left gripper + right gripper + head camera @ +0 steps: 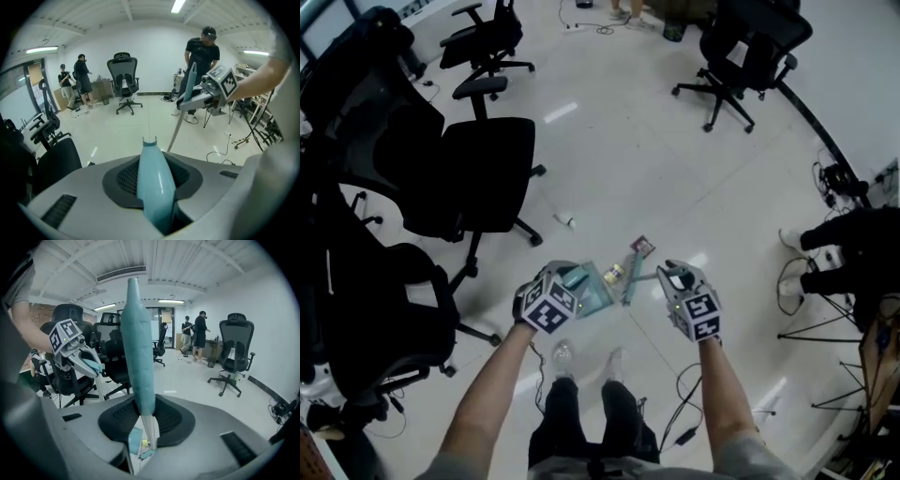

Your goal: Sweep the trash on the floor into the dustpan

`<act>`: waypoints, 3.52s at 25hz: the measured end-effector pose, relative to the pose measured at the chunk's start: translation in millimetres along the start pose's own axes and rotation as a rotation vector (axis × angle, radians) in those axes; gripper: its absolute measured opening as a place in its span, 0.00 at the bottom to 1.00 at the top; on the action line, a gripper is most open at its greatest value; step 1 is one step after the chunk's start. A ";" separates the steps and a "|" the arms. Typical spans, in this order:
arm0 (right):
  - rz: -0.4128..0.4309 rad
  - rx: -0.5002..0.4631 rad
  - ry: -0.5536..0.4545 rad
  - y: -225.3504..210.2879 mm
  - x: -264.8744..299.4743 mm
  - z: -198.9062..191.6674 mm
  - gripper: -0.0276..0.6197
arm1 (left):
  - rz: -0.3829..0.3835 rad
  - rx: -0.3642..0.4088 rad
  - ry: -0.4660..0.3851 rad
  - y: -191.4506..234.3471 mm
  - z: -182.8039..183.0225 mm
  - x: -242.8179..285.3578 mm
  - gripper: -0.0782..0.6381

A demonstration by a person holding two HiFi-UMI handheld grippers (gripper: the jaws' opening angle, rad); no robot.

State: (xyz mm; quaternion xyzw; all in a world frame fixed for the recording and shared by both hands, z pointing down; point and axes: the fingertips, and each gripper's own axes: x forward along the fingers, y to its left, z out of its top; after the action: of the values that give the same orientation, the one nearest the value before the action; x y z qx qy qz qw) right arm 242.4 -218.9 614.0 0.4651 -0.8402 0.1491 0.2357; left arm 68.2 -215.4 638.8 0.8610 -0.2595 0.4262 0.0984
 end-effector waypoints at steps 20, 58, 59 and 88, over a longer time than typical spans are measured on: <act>0.305 0.230 -0.028 75.9 25.6 3.6 0.20 | -0.009 -0.030 -0.007 8.6 -2.0 1.4 0.26; 0.167 -0.044 -0.018 -206.9 60.7 45.1 0.17 | 0.042 -0.112 0.004 36.9 142.1 113.9 0.26; 0.195 -0.044 -0.020 -203.8 69.3 38.8 0.17 | 0.041 -0.114 0.006 38.7 146.4 116.1 0.26; 0.584 -0.160 -0.069 -76.3 163.1 226.2 0.17 | 0.306 -0.482 -0.114 123.6 48.2 -5.5 0.26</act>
State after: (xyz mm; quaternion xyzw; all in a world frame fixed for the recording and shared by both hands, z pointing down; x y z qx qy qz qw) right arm 174.8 -481.1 512.5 0.1885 -0.9550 0.1278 0.1901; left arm 32.7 -336.8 598.3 0.7860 -0.4855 0.3131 0.2201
